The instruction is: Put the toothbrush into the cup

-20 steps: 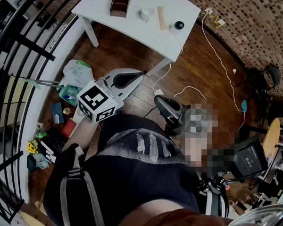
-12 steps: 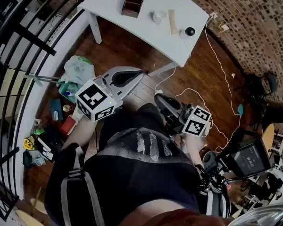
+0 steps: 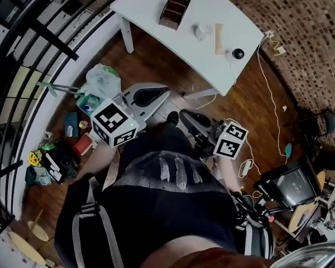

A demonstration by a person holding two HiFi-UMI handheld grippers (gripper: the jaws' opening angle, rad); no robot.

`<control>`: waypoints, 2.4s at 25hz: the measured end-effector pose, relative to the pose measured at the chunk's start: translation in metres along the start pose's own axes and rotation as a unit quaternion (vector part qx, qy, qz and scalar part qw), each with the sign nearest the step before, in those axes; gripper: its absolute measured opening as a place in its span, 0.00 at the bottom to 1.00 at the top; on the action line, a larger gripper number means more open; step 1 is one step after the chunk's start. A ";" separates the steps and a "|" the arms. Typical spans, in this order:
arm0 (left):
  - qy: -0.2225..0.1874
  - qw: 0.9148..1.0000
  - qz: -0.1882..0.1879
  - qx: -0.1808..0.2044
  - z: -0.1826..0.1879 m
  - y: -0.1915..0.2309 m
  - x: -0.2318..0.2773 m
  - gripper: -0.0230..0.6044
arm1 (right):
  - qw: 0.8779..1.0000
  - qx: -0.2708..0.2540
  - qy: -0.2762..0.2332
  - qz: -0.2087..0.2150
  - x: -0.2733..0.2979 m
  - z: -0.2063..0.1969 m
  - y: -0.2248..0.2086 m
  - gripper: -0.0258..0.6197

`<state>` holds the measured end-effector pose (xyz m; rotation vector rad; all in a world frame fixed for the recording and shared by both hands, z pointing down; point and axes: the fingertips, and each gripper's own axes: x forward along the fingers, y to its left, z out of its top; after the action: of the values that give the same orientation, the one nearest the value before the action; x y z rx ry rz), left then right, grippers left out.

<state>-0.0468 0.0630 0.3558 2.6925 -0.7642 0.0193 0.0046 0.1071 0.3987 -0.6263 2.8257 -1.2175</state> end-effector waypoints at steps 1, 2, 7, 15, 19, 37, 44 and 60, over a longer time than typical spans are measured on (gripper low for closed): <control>0.005 1.000 0.004 0.001 0.001 0.002 0.006 0.03 | 1.000 0.000 -0.003 0.005 -0.001 0.005 -0.005 0.04; 0.009 1.000 0.006 0.002 0.002 0.003 0.014 0.03 | 1.000 0.000 -0.006 0.009 -0.004 0.011 -0.010 0.04; 0.021 1.000 0.010 0.006 0.013 0.002 0.065 0.03 | 1.000 0.005 -0.023 0.012 -0.034 0.042 -0.043 0.04; 0.041 0.998 0.040 0.017 0.025 0.006 0.127 0.03 | 0.998 0.025 -0.023 0.056 -0.066 0.080 -0.083 0.04; 0.065 0.995 0.067 0.021 0.022 0.013 0.149 0.03 | 0.996 0.035 -0.019 0.080 -0.075 0.095 -0.098 0.04; 0.079 0.994 0.038 0.068 0.029 0.041 0.184 0.03 | 0.997 0.014 -0.077 -0.009 -0.092 0.130 -0.137 0.04; 0.064 0.996 -0.006 0.063 0.039 0.080 0.185 0.03 | 0.994 -0.003 -0.084 -0.066 -0.063 0.151 -0.149 0.04; 0.042 0.996 -0.068 0.030 0.049 0.182 0.141 0.03 | 0.960 -0.113 -0.001 -0.258 0.017 0.179 -0.187 0.04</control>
<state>-0.0236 -0.1695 0.3828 2.7745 -0.5642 0.1228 0.0837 -0.1400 0.4065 -1.4456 2.9164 -0.9220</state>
